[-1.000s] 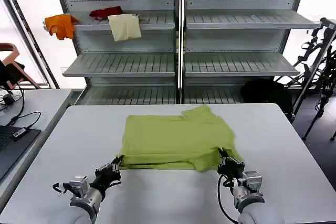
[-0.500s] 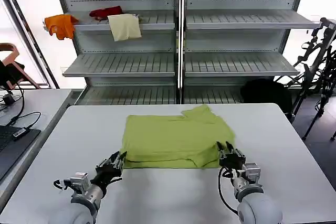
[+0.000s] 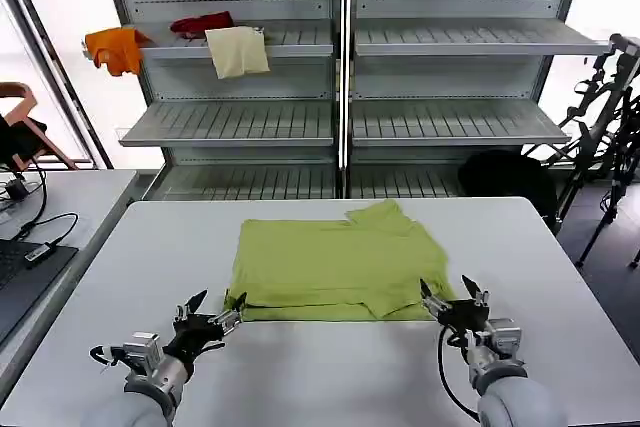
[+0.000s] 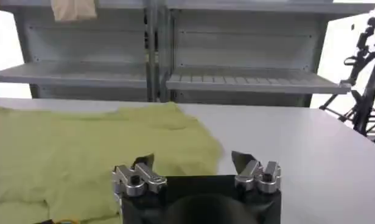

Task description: Fold and organize the clothes.

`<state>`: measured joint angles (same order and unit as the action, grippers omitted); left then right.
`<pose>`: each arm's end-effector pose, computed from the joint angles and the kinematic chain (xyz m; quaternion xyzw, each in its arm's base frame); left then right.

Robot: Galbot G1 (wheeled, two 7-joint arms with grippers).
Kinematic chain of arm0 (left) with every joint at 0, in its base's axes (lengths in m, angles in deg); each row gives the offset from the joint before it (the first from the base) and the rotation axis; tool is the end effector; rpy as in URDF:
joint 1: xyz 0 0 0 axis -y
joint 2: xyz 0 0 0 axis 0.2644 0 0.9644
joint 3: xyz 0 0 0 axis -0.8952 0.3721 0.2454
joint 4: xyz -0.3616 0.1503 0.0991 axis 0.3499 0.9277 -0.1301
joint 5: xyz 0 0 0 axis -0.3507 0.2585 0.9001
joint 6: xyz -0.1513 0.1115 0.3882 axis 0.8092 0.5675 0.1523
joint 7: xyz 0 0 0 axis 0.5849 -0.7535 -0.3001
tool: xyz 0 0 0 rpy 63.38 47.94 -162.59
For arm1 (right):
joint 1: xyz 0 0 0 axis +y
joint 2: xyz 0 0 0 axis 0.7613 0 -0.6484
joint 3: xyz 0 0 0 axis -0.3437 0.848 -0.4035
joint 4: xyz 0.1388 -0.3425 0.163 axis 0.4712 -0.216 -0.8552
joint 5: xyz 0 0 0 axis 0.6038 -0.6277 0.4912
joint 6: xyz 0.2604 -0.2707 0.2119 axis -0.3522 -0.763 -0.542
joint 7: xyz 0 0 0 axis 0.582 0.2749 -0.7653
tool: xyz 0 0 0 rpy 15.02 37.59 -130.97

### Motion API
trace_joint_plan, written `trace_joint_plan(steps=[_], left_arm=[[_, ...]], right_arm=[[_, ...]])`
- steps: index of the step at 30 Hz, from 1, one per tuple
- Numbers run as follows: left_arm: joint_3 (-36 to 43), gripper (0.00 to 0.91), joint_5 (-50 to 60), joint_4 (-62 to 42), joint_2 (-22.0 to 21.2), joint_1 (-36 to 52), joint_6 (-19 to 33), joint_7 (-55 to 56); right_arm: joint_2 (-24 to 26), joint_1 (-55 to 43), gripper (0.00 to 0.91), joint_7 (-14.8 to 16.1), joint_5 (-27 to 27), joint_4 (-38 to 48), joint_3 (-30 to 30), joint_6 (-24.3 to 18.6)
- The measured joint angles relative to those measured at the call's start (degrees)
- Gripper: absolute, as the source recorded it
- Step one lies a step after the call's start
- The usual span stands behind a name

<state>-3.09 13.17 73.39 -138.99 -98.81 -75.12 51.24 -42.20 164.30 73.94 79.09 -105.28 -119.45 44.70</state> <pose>0.2639 0.0600 -0.2824 -0.0768 -0.9733 0.0289 0.2145 0.2594 -0.0735 -0.2718 0.0241 -0.9805 0.0140 0.1944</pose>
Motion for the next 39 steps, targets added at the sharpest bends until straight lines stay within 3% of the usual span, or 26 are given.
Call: trace_joint_plan(steps=[9, 19, 20, 21, 22, 23, 24, 26, 39], left_arm=[[0.8, 0.907, 1.1, -0.2, -0.4, -0.6, 0.0, 0.0], [0.8, 0.907, 2.1, -1.9, -0.7, -0.1, 0.0, -0.1], [0.9, 0.897, 2.2, -2.2, -0.8, 0.1, 0.0, -0.1], [1.1, 0.816, 2.4, -2.4, -0.9, 0.2, 0.0, -0.1], [1.2, 0.514, 2.5, -2.6, -1.0, 0.3, 0.0, -0.2], [1.3, 0.363, 2.7, -2.9, -1.1, 0.5, 0.0, -0.2], [1.4, 0.121, 2.8, -3.1, -1.2, 0.7, 0.0, -0.2], [1.7, 0.010, 3.1, -3.6, -1.5, 0.9, 0.0, -0.2], [2.4, 0.000, 5.1, -4.2, -1.4, 1.1, 0.0, -0.6]], right_arm=[[0.9, 2.7, 0.846, 0.1, 1.5, -0.2, -1.5, 0.0], [0.5, 2.6, 0.474, 0.4, 1.2, 1.6, -1.2, 0.0], [0.4, 2.4, 0.333, 0.5, 1.0, 1.9, -1.1, 0.0], [0.3, 2.3, 0.272, 0.5, 0.8, 2.1, -1.0, 0.0], [0.2, 2.2, 0.161, 0.6, 0.7, 2.2, -0.9, -0.1], [0.1, 2.1, 0.111, 0.6, 0.6, 2.3, -0.8, -0.1], [0.1, 2.0, 0.000, 0.7, 0.5, 2.4, -0.7, -0.1], [0.0, 1.9, 0.000, 0.7, 0.4, 2.5, -0.6, -0.1], [0.1, 2.4, 0.000, 1.0, 0.1, 2.3, -0.6, -0.2]])
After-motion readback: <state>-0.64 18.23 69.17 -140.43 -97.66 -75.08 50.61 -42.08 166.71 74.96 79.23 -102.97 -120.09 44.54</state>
